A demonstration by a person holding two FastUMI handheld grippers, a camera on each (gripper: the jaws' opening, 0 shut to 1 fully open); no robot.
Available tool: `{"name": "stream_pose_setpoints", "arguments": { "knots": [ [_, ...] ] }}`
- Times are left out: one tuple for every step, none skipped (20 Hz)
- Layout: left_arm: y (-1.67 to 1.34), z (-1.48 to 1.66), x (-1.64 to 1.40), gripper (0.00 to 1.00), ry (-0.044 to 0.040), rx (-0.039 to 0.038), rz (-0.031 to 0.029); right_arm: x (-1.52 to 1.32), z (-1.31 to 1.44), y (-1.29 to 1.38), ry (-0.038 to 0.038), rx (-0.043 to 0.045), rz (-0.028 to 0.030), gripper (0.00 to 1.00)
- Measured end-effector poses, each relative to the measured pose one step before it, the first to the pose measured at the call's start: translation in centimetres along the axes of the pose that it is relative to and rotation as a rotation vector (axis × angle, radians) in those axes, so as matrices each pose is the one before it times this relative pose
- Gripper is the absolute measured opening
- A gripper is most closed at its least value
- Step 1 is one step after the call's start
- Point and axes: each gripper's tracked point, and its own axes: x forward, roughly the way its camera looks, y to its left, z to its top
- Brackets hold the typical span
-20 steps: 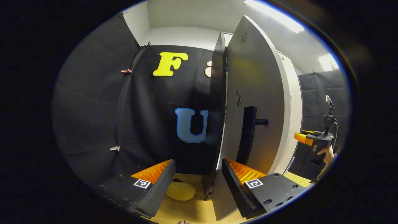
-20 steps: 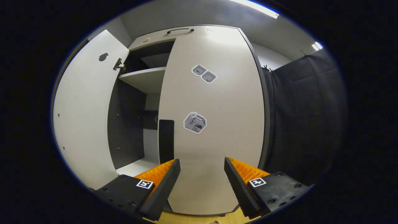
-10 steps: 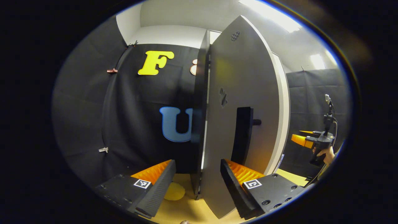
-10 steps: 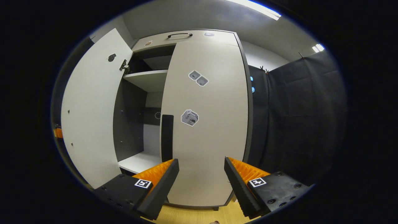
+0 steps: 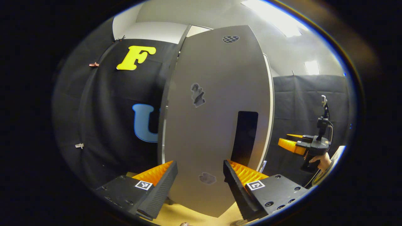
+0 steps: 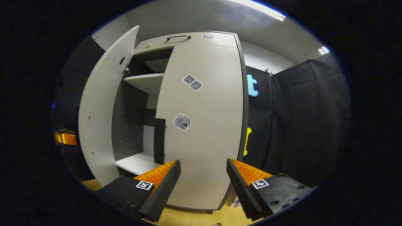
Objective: Grasp the bottle in the cabinet with the left hand and place it on the coaster, then close the right door with the right hand and the left door with the left hand.
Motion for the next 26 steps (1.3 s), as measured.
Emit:
{"name": "stream_pose_setpoints", "arguments": {
  "knots": [
    [-1.126, 0.158, 0.921, 0.93, -0.00935, -0.00822, -0.02306, 0.056, -0.066, -0.446, 0.00044, 0.00264, 0.00154, 0.97],
    [-0.587, 0.021, 0.963, 0.94, -0.00522, 0.00479, -0.00111, -0.022, -0.196, -0.396, 0.00397, 0.00383, 0.00239, 0.97],
    [-0.144, 0.003, 0.913, 0.94, 0.00219, 0.01351, 0.01226, -0.109, -0.139, -0.368, 0.00446, 0.00368, 0.00331, 0.97],
    [-0.263, -0.065, 0.568, 0.94, -0.00023, 0.01142, 0.00612, 0.003, 0.015, -0.494, 0.00043, 0.00274, 0.00206, 0.97],
    [-0.217, 0.211, 0.337, 0.93, 0.00436, 0.00763, 0.00966, -0.103, 0.085, -0.529, -0.00242, 0.00325, 0.00025, 0.97],
    [0.087, -0.076, -0.324, 0.92, 0.00528, 0.0122, 0.01457, -0.015, 0.009, -0.445, -0.00078, 0.00379, 0.00204, 0.97],
    [0.095, -0.078, -0.278, 0.95, 0.00206, 0.01171, 0.00655, 0.038, -0.073, -0.394, 0.0009, 0.00392, 0.00336, 0.97],
    [-0.107, 0.224, -0.117, 0.92, 0.00529, 0.00556, 0.00566, -0.334, -0.076, -0.279, 0.00477, 0.00677, 0.00628, 0.97],
    [-0.142, 0.222, -0.406, 0.94, 0.00537, 0.00839, 0.0108, 0.0, -0.141, 0.083, 0.00532, 0.00899, 0.01344, 0.97],
    [-0.335, 0.143, -0.629, 0.98, 0.00471, 0.0144, 0.00539, -0.03, 0.0, 0.163, 0.0004, 0.00395, 0.01083, 0.97],
    [-0.607, 0.106, -0.955, 0.94, 0.00223, 0.01762, 0.00576, -0.02, 0.126, 0.246, -0.00419, 0.00133, 0.0114, 0.97],
    [-1.048, 0.017, -0.939, 0.94, 0.00135, 0.01744, 0.00357, -0.11, 0.165, 0.378, -0.00443, 0.00246, 0.01482, 0.97],
    [-0.674, 0.178, -0.553, 0.92, -0.00124, 0.01228, 0.00718, -0.078, 0.11, 0.486, -0.00313, 0.00503, 0.01234, 0.97],
    [-0.39, 0.2, -0.275, 0.91, -0.00508, 0.00563, 0.00391, -0.04, 0.165, 0.626, -0.00429, 0.00717, 0.0137, 0.97],
    [-0.639, 0.216, -0.217, 0.94, -0.00624, -0.00443, -0.00252, -0.055, 0.168, 0.665, -0.00268, 0.00855, 0.01191, 0.97],
    [-0.732, 0.131, -0.056, 0.94, -0.0054, -0.01136, -0.00558, -0.202, 0.167, 0.57, -0.00293, 0.00883, 0.01373, 0.97],
    [-0.561, 0.185, -0.051, 0.92, -0.0071, -0.009, -0.00688, -0.159, 0.136, 0.389, -0.00283, 0.00319, 0.00646, 0.97],
    [-0.196, 0.147, -0.037, 0.92, -0.0048, -0.00502, 0.00263, -0.277, 0.099, 0.271, -0.00161, -0.00234, 0.0006, 0.97],
    [-0.12, 0.15, -0.013, 0.94, -0.00385, 0.001, 0.00835, -0.266, 0.128, 0.247, -0.00357, -0.00651, 0.00081, 0.97],
    [-0.043, 0.139, 0.042, 0.92, -0.00381, 0.00438, 0.00951, -0.272, 0.138, 0.173, -0.00165, -0.00452, -0.00277, 0.97],
    [0.082, 0.237, 0.109, 0.97, -0.00717, 0.00171, 0.01137, -0.292, 0.157, 0.158, -0.0018, 0.00108, -0.00152, 0.97],
    [-0.052, 0.149, -0.027, 0.94, -0.00656, -0.00195, 0.00978, -0.259, 0.157, 0.25, -0.00263, 0.00331, 0.00063, 0.97],
    [-0.054, -0.017, 0.034, 0.97, -0.00181, -0.0026, 0.00649, -0.239, 0.159, 0.101, -0.0024, 0.00282, -0.00321, 0.97],
    [-0.043, -0.182, -0.01, 0.92, 0.00181, -0.00086, 0.00155, -0.256, 0.088, -0.078, -0.00038, 0.00224, -0.00428, 0.97],
    [0.08, -0.075, -0.014, 0.92, 0.0041, 0.00268, 0.00374, -0.184, -0.005, -0.061, 0.00252, 0.00212, -0.00326, 0.97],
    [-0.038, -0.069, -0.039, 0.92, 0.00213, 0.00442, 0.00366, -0.277, 0.026, -0.119, 0.00123, 0.0018, -0.00553, 0.97]
  ]
}}
